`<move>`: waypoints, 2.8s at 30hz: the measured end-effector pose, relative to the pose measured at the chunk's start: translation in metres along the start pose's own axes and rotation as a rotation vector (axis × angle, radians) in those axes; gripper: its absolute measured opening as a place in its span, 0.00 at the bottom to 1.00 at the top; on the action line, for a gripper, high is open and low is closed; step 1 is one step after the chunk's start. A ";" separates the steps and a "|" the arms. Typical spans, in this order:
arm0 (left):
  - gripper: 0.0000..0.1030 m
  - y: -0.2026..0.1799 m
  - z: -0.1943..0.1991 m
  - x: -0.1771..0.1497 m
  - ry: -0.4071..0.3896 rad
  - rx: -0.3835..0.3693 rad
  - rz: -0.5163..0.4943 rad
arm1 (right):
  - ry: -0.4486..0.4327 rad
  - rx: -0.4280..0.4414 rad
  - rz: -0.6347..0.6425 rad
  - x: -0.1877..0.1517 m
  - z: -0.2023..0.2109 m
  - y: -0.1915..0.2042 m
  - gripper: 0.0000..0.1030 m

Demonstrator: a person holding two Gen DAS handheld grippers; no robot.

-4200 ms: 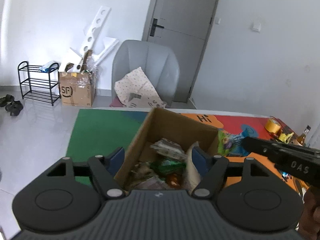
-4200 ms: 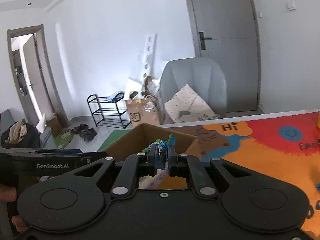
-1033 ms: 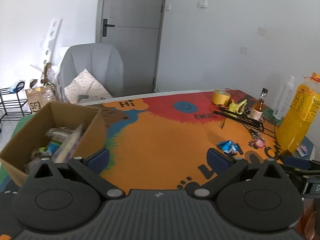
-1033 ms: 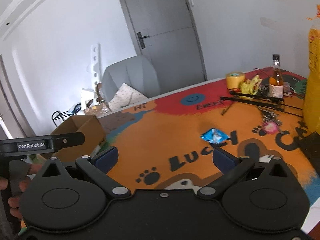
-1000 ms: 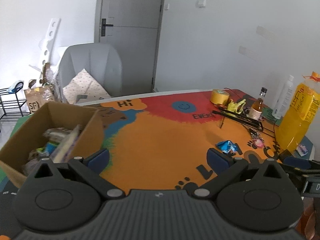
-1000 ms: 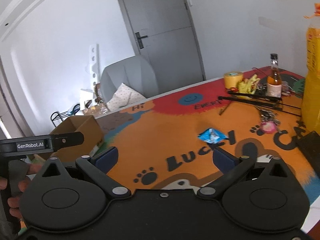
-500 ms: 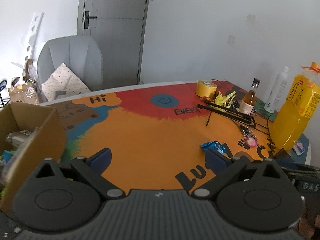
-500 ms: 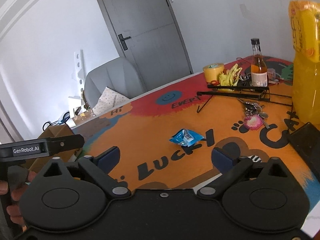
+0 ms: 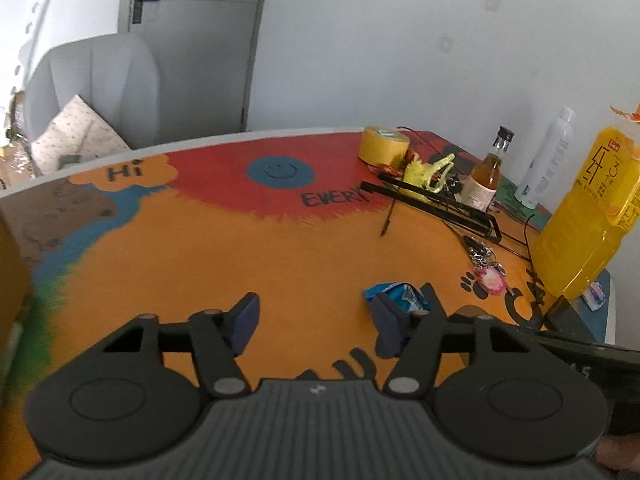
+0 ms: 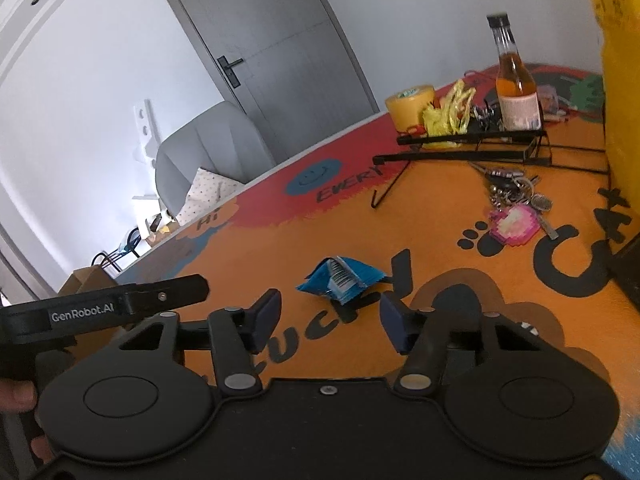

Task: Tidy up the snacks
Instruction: 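Grasp the blue wrapper with the right gripper, then grasp the last blue wrapper with the left gripper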

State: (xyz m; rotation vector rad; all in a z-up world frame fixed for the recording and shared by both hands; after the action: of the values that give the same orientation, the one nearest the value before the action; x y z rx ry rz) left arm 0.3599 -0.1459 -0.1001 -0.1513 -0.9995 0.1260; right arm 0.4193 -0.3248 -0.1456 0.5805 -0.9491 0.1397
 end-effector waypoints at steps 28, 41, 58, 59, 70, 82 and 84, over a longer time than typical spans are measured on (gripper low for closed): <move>0.44 -0.031 -0.078 -0.009 0.105 -0.194 0.093 | 0.036 0.014 0.036 -0.003 -0.048 -0.019 0.17; 0.15 -0.037 -0.062 -0.012 0.101 -0.221 0.066 | 0.037 0.055 0.072 -0.011 -0.039 -0.002 0.05; 0.49 -0.027 -0.051 -0.003 0.056 -0.133 0.086 | 0.012 0.022 0.084 -0.006 -0.024 -0.012 0.45; 0.55 -0.027 -0.053 -0.001 0.041 -0.125 0.089 | 0.010 0.023 0.083 -0.004 -0.026 -0.013 0.45; 0.55 -0.030 -0.087 -0.001 0.050 -0.173 0.093 | 0.016 0.028 0.098 0.004 -0.045 -0.021 0.39; 0.34 -0.033 -0.101 -0.007 0.090 -0.179 0.081 | 0.019 0.039 0.141 0.001 -0.050 -0.014 0.39; 0.30 -0.031 -0.098 -0.006 0.098 -0.179 0.080 | 0.017 0.033 0.151 0.001 -0.048 -0.013 0.40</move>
State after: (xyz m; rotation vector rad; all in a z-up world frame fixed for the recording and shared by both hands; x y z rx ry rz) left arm 0.4403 -0.1840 -0.1516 -0.3577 -0.9062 0.1009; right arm 0.4596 -0.3107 -0.1715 0.5372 -0.9760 0.2958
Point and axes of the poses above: each gripper's, at about its wrist camera, not at the fingertips, and z roughly against the way its jaws point, y to its left, x to its top, the point moved 5 cm from there along -z, roughly the way its jaws point, and after that the axes turned 8 degrees about -y, right-handed, at the moved point
